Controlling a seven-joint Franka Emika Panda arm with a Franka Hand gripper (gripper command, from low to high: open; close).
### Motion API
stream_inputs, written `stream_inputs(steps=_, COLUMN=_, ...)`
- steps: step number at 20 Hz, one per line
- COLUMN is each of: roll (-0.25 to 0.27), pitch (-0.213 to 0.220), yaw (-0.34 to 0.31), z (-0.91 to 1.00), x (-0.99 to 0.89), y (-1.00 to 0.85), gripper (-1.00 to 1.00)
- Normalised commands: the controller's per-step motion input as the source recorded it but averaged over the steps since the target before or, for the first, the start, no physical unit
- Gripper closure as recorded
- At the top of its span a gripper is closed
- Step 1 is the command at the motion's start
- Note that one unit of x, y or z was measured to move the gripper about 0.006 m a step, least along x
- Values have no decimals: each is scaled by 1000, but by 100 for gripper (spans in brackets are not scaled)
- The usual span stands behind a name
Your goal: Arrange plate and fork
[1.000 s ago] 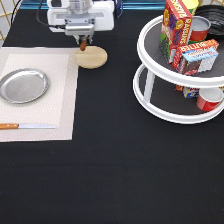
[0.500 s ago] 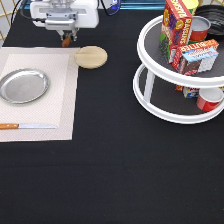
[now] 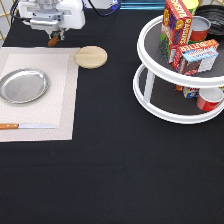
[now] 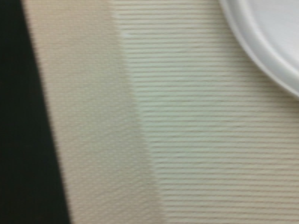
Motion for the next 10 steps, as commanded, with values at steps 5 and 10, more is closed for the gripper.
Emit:
stream_inputs(steps=5, roll=24, pitch=-12, yaw=-255, z=-2, x=31, y=-201, gripper=100)
stream_inputs(steps=10, roll=21, pitch=-42, yaw=-323, z=-32, x=34, y=-3, gripper=100)
